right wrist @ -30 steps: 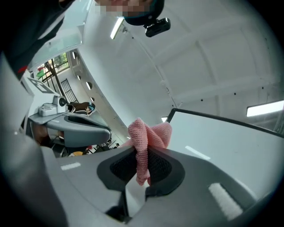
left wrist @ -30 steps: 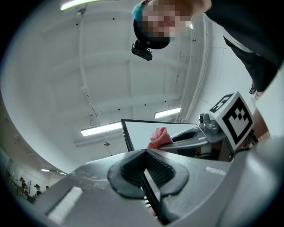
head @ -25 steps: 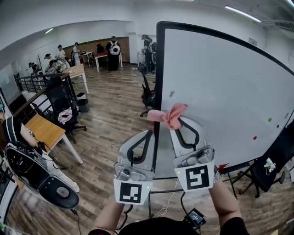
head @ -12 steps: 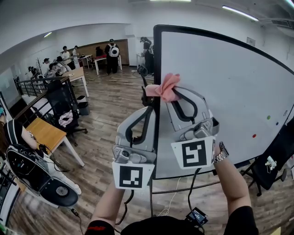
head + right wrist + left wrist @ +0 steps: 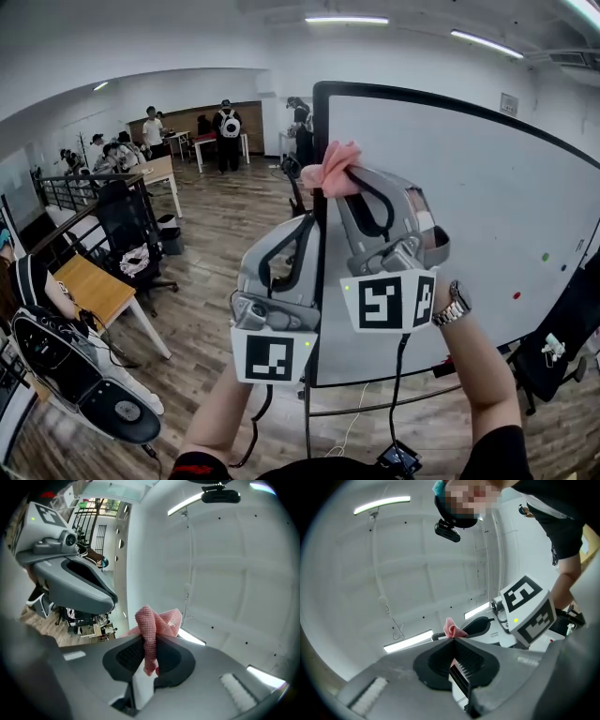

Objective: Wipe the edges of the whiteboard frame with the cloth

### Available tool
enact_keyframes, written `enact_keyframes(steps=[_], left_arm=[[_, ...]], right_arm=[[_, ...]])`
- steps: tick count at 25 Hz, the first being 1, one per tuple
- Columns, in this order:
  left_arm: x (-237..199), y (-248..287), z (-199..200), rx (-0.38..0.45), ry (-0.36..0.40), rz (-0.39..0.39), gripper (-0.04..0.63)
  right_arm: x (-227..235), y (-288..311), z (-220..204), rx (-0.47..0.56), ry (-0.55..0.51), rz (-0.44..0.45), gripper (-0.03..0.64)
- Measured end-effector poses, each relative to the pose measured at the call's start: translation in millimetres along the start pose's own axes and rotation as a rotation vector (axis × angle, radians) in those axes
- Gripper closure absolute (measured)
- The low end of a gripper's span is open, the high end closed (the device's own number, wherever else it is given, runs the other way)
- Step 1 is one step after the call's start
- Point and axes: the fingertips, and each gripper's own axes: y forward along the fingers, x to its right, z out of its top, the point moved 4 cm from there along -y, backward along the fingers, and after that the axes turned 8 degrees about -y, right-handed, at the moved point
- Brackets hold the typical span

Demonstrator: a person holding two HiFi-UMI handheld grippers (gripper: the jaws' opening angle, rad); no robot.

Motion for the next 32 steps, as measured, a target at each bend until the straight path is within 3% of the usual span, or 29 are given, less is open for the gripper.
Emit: enact_keyframes(steps=[16, 26, 32], left_arm=[[-19, 19, 18, 0.074, 0.014, 0.017, 0.597], [-31, 21, 10, 0.065, 0.023, 0.035, 0.597], [-28, 19, 5, 0.066, 0.014, 0.05, 0.597]], right_arm=[[52, 47, 21, -0.028, -0.215, -0.084, 0.565], [57, 75, 14, -0.149, -0.458, -0.079, 0.565], [58, 83, 8, -0.183, -0.509, -0.083, 0.565]])
